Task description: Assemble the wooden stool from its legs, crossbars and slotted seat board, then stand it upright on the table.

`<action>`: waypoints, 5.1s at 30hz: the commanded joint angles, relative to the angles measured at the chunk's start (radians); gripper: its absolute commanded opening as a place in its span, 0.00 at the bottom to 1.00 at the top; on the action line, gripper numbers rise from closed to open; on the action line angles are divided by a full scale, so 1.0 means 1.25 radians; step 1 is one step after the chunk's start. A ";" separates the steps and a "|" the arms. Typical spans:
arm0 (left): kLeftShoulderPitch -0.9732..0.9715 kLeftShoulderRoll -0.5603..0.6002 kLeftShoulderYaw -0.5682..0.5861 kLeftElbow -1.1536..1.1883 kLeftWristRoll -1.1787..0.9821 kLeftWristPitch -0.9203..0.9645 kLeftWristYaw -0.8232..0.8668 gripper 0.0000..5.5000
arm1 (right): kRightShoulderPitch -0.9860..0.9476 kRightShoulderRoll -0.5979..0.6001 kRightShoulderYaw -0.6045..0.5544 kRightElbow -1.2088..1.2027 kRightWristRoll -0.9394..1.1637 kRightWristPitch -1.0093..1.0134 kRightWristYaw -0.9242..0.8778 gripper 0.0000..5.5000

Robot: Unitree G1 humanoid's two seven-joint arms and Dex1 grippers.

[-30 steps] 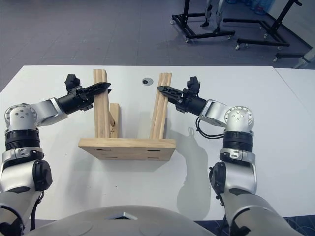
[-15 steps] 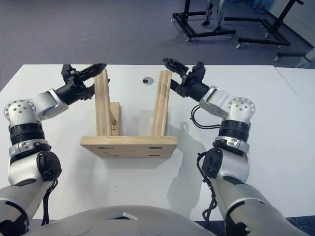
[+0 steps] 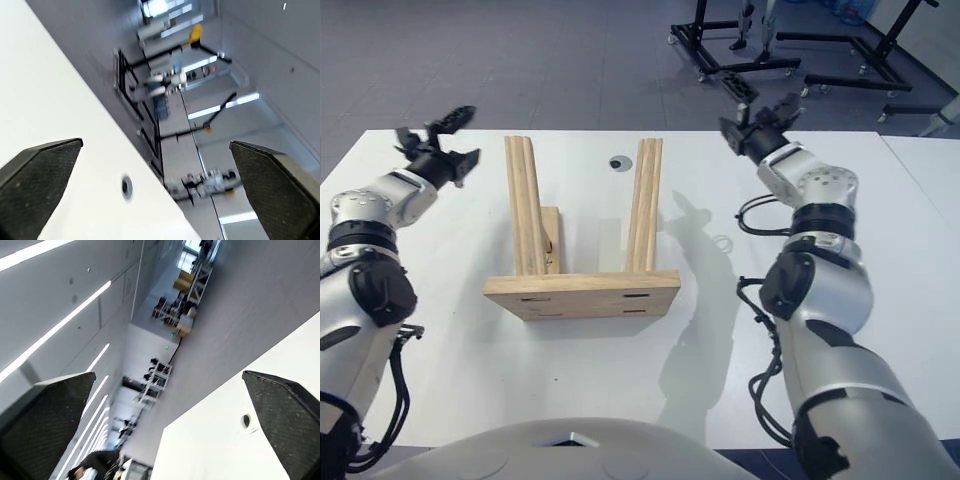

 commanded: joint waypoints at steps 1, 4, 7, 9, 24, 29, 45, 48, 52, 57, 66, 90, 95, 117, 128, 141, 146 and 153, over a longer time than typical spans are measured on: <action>0.059 0.183 -0.098 -0.053 0.149 -0.107 -0.215 0.98 | 0.121 -0.200 0.117 -0.075 -0.170 -0.099 0.249 0.98; 0.394 0.339 -0.260 -0.249 0.341 -0.384 -0.585 0.98 | 0.454 -0.380 0.242 -0.305 -0.342 -0.346 0.577 0.98; 0.780 0.404 -0.231 -0.469 0.366 -0.544 -0.820 0.98 | 0.788 -0.463 0.194 -0.519 -0.355 -0.473 0.814 0.98; 1.014 0.382 -0.222 -0.737 0.350 -0.547 -0.885 0.98 | 0.976 -0.454 0.165 -0.718 -0.315 -0.457 0.890 0.98; 0.821 0.109 -0.508 -0.873 0.495 -0.610 -0.651 0.98 | 0.792 -0.114 0.510 -0.826 -0.360 -0.346 0.670 0.98; 0.791 0.113 -0.488 -0.911 0.412 -0.489 -0.656 0.98 | 0.770 -0.121 0.502 -0.827 -0.324 -0.306 0.691 0.98; 0.843 0.145 -0.492 -0.953 0.389 -0.438 -0.701 0.74 | 0.730 -0.077 0.543 -0.773 -0.379 -0.338 0.650 0.77; 0.853 0.149 -0.503 -0.939 0.404 -0.469 -0.718 0.65 | 0.723 -0.079 0.550 -0.763 -0.383 -0.348 0.664 0.67; 0.833 0.141 -0.503 -0.939 0.385 -0.449 -0.725 0.53 | 0.712 -0.074 0.551 -0.773 -0.374 -0.339 0.674 0.54; 0.814 0.136 -0.497 -0.947 0.352 -0.406 -0.727 0.40 | 0.706 -0.074 0.549 -0.790 -0.360 -0.325 0.687 0.37; 0.794 0.138 -0.494 -0.998 0.287 -0.296 -0.755 0.34 | 0.694 -0.081 0.530 -0.808 -0.328 -0.284 0.704 0.34; 0.461 0.077 -0.307 -0.980 -0.185 0.496 -0.492 0.32 | 0.364 -0.006 0.285 -0.913 0.204 0.424 0.363 0.31; 0.353 0.021 -0.249 -0.905 -0.213 0.576 -0.338 0.32 | 0.356 0.026 0.292 -0.908 0.244 0.501 0.245 0.29; 0.092 -0.178 0.009 -0.656 -0.183 0.635 0.288 0.33 | 0.218 0.196 0.149 -0.598 0.568 0.423 -0.412 0.27; 0.029 -0.262 0.123 -0.562 -0.154 0.517 0.604 0.27 | 0.143 0.234 0.129 -0.527 0.595 0.276 -0.598 0.27; 0.058 -0.303 0.094 -0.536 -0.175 0.405 0.567 0.14 | 0.099 0.264 0.121 -0.378 0.447 0.224 -0.476 0.51; 0.062 -0.299 0.091 -0.536 -0.188 0.394 0.551 0.31 | 0.069 0.273 0.087 -0.368 0.452 0.235 -0.460 0.69; 0.039 -0.255 0.118 -0.507 -0.240 0.375 0.565 0.53 | 0.014 0.252 0.035 -0.370 0.470 0.255 -0.482 0.94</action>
